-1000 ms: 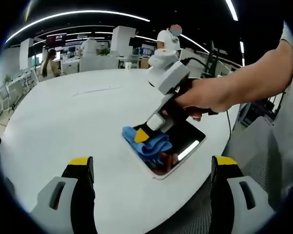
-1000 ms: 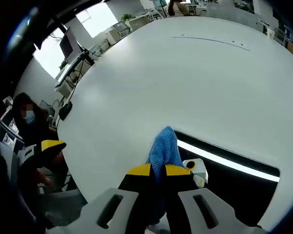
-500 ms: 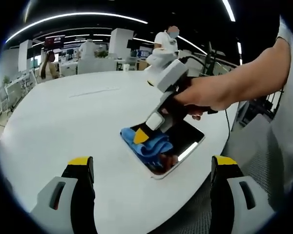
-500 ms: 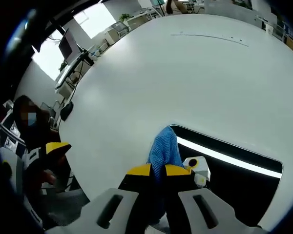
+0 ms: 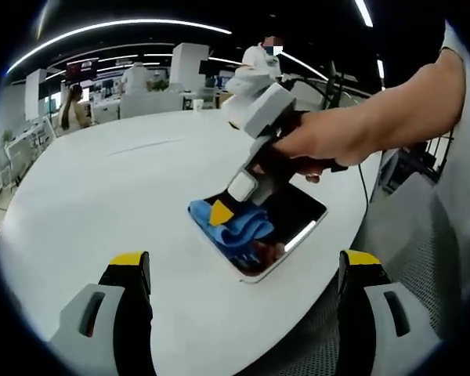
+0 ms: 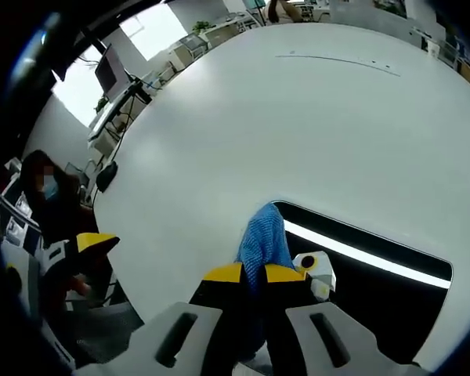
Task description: Wipe the mirror surface with the cleaning cloth until all visible marks leave the cleaned area.
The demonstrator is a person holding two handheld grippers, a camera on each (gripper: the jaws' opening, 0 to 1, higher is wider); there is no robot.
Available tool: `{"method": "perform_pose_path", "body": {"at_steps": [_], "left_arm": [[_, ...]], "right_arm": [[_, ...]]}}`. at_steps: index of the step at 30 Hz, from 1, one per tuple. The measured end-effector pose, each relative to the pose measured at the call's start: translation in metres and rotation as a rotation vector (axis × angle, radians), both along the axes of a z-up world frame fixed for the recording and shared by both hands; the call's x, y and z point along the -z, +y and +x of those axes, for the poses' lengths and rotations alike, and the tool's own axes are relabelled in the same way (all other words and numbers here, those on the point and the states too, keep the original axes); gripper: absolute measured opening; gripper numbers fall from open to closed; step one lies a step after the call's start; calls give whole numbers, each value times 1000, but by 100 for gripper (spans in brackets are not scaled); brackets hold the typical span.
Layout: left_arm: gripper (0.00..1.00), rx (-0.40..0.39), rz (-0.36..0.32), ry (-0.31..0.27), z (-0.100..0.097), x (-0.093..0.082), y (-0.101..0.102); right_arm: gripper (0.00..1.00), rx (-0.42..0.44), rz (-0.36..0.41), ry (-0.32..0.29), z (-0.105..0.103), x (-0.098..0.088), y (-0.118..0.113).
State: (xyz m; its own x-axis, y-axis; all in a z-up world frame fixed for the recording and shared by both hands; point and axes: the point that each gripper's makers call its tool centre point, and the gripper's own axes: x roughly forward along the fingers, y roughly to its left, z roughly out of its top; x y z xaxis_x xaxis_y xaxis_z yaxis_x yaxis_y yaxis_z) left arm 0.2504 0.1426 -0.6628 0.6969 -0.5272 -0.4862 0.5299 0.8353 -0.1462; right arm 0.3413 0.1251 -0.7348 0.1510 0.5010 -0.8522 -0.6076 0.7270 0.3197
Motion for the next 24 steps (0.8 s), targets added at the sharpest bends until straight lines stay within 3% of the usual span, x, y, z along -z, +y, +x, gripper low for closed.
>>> {"method": "perform_pose_path", "body": {"at_steps": [7, 24], "left_arm": [[99, -32, -13, 15, 2, 3, 8], [99, -17, -24, 15, 1, 4, 5]], "right_arm": [[3, -5, -2, -3, 0, 0, -4], [3, 6, 1, -18, 0, 0, -28]]}}
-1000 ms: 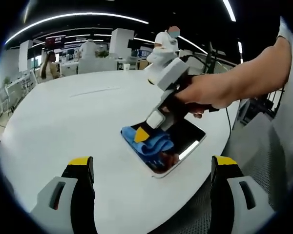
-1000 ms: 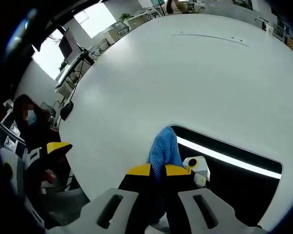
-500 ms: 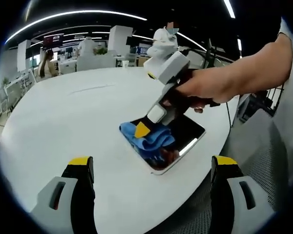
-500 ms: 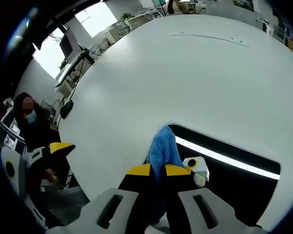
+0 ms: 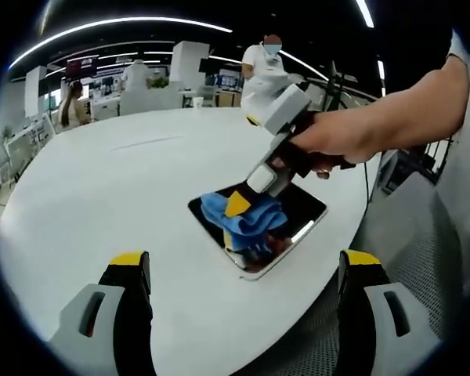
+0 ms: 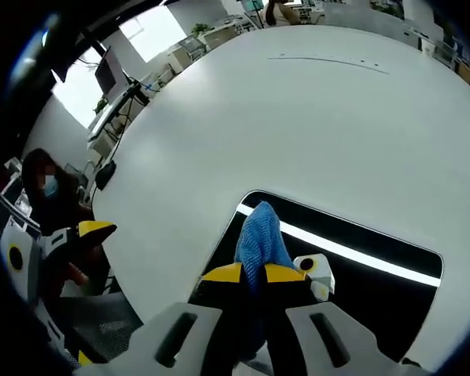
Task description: Wipe the mirror surface with the cleaning cloth until all visible marks leave the cleaned area.
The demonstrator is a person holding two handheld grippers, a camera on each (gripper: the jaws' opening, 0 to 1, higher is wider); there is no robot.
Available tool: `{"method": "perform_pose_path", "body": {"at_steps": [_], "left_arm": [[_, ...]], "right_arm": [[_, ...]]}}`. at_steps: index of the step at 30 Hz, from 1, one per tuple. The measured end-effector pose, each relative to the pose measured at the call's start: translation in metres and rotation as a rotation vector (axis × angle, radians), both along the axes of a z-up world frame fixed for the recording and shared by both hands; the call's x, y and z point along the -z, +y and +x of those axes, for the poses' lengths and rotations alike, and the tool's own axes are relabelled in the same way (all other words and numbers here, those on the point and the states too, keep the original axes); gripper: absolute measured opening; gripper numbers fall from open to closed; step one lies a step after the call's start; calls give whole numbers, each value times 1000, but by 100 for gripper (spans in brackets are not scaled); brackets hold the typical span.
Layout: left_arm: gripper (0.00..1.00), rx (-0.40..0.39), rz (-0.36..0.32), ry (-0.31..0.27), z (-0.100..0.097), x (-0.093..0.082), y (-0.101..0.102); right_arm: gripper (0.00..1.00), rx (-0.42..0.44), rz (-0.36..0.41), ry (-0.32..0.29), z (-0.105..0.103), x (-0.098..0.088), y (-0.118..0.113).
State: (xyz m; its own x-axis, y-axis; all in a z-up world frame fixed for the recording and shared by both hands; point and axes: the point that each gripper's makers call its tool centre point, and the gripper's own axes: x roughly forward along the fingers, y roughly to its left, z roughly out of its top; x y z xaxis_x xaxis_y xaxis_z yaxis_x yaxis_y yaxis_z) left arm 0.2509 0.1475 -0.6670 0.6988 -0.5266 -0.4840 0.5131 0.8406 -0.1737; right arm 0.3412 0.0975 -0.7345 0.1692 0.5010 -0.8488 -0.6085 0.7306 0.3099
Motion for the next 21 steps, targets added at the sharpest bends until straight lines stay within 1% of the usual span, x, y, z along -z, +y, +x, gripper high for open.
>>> {"method": "perform_pose_path", "body": {"at_steps": [5, 10, 15, 17, 21], "left_arm": [[99, 7, 12, -7, -1, -1, -1], [99, 9, 21, 3, -4, 2, -1], [99, -7, 5, 17, -4, 5, 1], [99, -12, -3, 36, -5, 8, 1], [99, -3, 13, 29, -5, 9, 2]], "right_arm": [[3, 7, -8, 4, 2, 1, -8], [3, 18, -12, 3, 4, 2, -18], [3, 29, -18, 9, 5, 2, -26], [3, 35, -17, 12, 6, 2, -30], [3, 46, -18, 10, 8, 1, -38]]}}
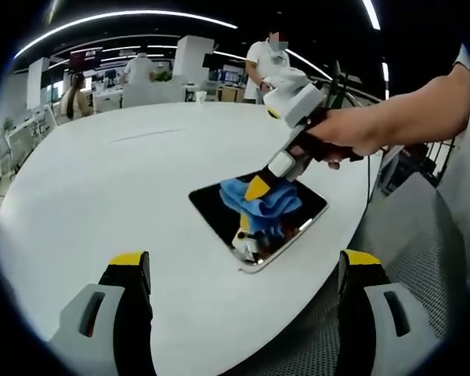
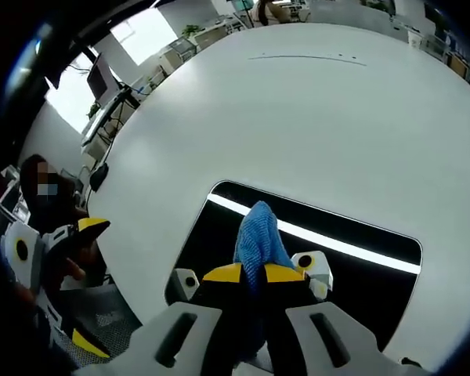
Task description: Wipe the mirror surface with the cleaning cloth until all visible marks leave the cleaned area.
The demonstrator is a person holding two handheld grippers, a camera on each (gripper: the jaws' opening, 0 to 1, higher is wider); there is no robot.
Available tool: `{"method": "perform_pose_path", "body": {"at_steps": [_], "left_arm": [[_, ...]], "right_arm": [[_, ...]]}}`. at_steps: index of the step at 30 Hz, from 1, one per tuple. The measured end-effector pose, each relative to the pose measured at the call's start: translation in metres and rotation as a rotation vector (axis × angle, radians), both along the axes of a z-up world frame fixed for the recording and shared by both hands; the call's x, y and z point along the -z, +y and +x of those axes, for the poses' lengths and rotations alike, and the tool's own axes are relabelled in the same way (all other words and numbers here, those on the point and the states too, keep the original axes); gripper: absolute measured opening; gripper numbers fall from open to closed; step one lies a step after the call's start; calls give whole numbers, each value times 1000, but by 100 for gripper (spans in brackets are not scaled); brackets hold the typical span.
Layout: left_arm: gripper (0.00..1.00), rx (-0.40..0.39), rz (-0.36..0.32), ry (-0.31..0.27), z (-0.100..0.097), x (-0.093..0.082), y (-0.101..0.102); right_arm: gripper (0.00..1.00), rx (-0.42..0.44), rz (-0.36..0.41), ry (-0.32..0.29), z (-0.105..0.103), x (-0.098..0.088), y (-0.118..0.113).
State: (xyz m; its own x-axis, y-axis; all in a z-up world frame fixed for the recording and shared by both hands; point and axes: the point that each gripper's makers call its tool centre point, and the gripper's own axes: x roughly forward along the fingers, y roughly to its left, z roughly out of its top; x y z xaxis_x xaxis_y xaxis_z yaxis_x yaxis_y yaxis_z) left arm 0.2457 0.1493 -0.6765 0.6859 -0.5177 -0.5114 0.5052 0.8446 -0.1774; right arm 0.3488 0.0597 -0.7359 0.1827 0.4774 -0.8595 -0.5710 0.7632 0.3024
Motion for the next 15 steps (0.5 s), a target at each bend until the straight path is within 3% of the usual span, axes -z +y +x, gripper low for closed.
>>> {"method": "perform_pose_path", "body": {"at_steps": [15], "left_arm": [[99, 14, 10, -4, -1, 0, -1]], "right_arm": [[3, 28, 9, 2, 5, -1, -21]]}}
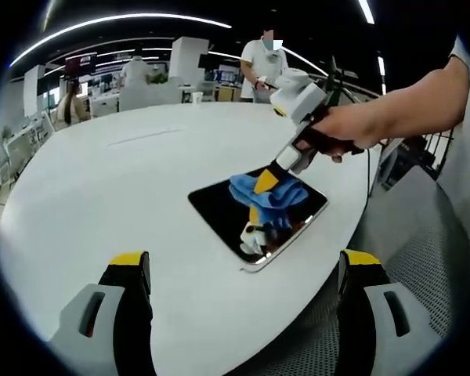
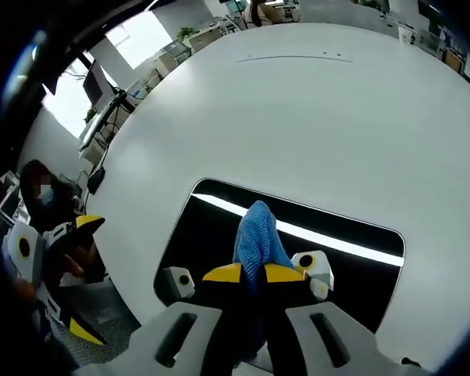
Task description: Wipe the mirror surface with the cleaning cloth until all visible marks leave the cleaned area.
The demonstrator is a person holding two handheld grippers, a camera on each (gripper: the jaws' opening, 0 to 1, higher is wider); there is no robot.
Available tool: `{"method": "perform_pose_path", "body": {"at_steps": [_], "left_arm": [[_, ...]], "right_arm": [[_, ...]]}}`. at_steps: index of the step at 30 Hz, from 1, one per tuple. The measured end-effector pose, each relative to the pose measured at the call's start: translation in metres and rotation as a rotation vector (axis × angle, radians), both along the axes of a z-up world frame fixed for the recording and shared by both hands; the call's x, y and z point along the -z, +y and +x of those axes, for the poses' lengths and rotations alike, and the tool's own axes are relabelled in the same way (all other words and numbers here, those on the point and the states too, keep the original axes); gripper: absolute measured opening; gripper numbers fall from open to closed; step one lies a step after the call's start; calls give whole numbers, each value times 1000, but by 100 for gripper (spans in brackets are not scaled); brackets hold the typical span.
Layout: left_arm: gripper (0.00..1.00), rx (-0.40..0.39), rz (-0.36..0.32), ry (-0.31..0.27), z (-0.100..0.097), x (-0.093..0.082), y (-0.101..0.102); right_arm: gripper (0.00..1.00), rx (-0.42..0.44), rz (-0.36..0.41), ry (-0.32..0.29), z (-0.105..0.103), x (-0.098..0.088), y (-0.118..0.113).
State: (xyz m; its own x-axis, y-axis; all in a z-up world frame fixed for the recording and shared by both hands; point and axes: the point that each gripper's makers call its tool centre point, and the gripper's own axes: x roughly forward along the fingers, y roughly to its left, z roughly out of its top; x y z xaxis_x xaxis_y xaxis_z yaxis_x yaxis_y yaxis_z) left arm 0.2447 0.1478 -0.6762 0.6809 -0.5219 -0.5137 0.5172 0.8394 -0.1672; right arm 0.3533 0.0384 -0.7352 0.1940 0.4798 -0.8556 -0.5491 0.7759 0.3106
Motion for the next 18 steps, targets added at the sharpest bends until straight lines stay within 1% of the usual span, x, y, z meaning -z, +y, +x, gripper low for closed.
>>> {"method": "perform_pose_path", "body": {"at_steps": [6, 8, 9, 11, 13, 15, 18], "left_arm": [[99, -11, -16, 11, 0, 0, 0], [99, -19, -41, 4, 2, -4, 1], [99, -26, -36, 3, 3, -4, 3], [99, -25, -3, 3, 2, -2, 6], [99, -8, -4, 0, 1, -4, 1], [99, 25, 15, 0, -3, -4, -3], [99, 33, 12, -7, -4, -5, -4]], "right_arm": [[3, 7, 0, -3, 1, 0, -11], [3, 13, 1, -1, 2, 0, -14], [3, 19, 1, 1, 3, 0, -17], [3, 25, 4, 2, 4, 0, -21], [3, 31, 4, 2, 3, 0, -23], [3, 34, 2, 1, 3, 0, -27], [3, 41, 3, -2, 4, 0, -33]]}}
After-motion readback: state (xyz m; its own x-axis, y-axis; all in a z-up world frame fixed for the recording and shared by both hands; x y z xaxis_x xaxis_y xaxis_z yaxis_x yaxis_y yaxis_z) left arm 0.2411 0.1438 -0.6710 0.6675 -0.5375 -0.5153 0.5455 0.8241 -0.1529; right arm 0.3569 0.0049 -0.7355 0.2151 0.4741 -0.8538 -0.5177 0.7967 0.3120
